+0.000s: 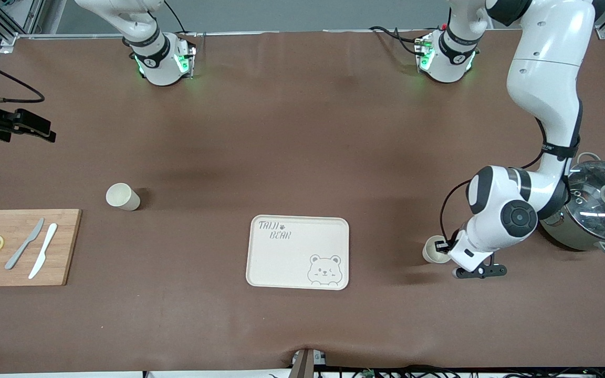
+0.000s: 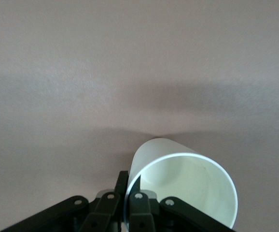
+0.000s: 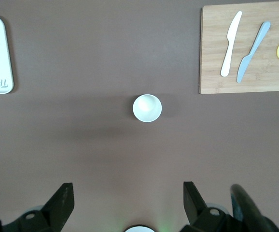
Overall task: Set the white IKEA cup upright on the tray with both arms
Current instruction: 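Close the left gripper on the cup rim while the right gripper starts reaching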
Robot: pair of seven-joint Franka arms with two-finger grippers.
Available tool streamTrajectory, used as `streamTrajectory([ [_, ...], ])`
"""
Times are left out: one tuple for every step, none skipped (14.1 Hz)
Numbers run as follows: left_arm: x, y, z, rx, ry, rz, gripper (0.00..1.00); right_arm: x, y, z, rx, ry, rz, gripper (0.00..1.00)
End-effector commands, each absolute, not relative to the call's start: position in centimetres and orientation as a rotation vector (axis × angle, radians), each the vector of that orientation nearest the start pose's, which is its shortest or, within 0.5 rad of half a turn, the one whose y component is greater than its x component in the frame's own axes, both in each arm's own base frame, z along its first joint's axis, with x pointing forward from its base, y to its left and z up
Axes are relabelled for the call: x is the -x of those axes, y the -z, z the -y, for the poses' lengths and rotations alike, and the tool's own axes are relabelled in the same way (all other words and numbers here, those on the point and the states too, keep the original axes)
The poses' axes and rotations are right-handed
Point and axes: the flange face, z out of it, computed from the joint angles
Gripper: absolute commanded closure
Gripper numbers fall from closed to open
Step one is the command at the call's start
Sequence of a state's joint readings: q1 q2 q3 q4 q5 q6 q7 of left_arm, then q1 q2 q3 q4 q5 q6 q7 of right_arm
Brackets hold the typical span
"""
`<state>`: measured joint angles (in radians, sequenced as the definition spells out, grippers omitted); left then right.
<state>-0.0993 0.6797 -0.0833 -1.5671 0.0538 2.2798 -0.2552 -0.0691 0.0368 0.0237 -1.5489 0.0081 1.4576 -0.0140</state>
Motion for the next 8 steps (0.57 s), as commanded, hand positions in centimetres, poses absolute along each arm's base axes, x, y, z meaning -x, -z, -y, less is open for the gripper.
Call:
streamTrajectory([
  [-69.1, -29.5, 11.8, 3.173, 0.063, 0.082, 1.00, -56.1, -60.3, 2.7, 3.139, -0.208, -0.051, 0.00],
  [-69.0, -31.2, 11.8, 3.170, 0.054, 0.079, 1.00, -56.2, -60.2, 2.8, 3.143, -0.211, -0.052, 0.00],
  [-69.0, -33.3, 11.6, 3.165, 0.038, 0.081, 1.00, -56.5, -59.5, 2.9, 3.141, -0.230, -0.054, 0.00],
  [-69.0, -35.2, 11.6, 3.159, 0.010, 0.080, 1.00, -56.7, -59.0, 3.0, 3.141, -0.247, -0.054, 0.00],
  [-69.2, -37.6, 11.7, 3.156, -0.004, 0.080, 1.00, -56.8, -58.9, 3.0, 3.141, -0.247, -0.054, 0.00],
  [-69.2, -39.3, 12.0, 3.151, -0.039, 0.075, 1.00, -56.8, -58.8, 3.1, 3.142, -0.249, -0.056, 0.00],
  [-69.1, -40.9, 12.2, 3.143, -0.086, 0.075, 1.00, -57.0, -58.5, 3.2, 3.142, -0.254, -0.059, 0.00],
  [-68.8, -42.3, 12.9, 3.140, -0.125, 0.066, 1.00, -57.2, -57.9, 4.0, 3.144, -0.274, -0.076, 0.00],
])
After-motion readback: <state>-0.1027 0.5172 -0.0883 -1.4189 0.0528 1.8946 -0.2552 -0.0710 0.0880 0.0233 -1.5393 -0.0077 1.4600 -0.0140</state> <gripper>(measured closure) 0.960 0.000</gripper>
